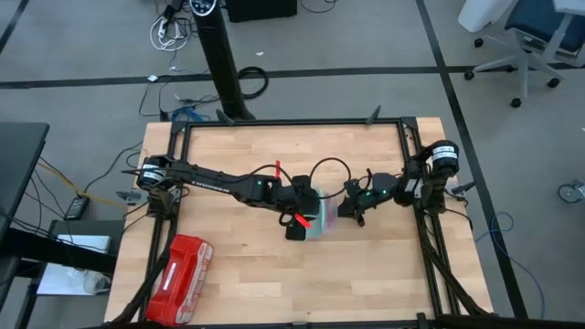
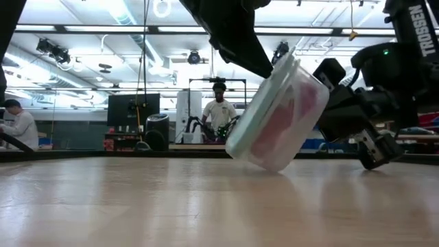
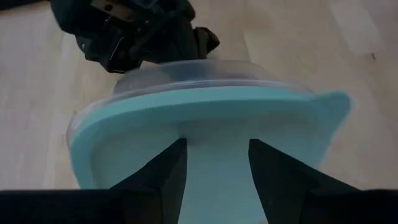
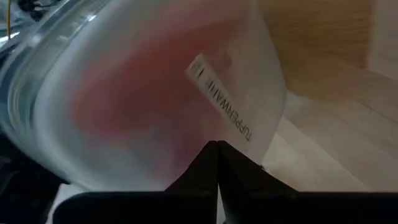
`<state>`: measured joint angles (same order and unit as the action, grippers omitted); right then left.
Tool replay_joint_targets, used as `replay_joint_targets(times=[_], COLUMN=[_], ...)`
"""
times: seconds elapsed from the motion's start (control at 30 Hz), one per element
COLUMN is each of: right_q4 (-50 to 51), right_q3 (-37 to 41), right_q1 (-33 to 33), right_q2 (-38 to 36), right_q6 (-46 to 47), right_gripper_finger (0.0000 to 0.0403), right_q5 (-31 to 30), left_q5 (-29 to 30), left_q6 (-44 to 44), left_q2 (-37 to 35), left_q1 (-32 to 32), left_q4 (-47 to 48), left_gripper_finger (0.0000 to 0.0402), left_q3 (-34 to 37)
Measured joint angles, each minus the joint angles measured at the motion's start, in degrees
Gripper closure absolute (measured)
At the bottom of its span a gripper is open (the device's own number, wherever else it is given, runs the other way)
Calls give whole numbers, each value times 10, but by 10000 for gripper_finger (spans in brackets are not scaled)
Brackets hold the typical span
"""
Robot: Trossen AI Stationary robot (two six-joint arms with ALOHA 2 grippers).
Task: Roll bandage
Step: Close the green tupperware
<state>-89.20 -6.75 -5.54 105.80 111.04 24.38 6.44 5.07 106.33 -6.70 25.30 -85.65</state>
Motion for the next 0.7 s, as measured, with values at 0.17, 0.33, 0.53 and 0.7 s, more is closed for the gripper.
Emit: replay_joint_targets(times=[0.17,0.33,0.53,0.7], right_q4=[-5,5,15,7], right_q3=[28,47,65,65], right_q1=[-39,-67,-97,-108], right_q2=[-2,-28,-55,-55], right_q6=[27,34,32,48], right_gripper_finger=[394,394,395,395], right_q5=[58,89,117,130], left_q5=[8,18,19,19], left_q6=[16,34,35,42], left_q2=[1,1,9,37], left_q1=[0,4,7,8], left_q4=[-32,-56,-71,-80], left_gripper_finger=[225,225,225,225], left_q3=[6,6,6,6])
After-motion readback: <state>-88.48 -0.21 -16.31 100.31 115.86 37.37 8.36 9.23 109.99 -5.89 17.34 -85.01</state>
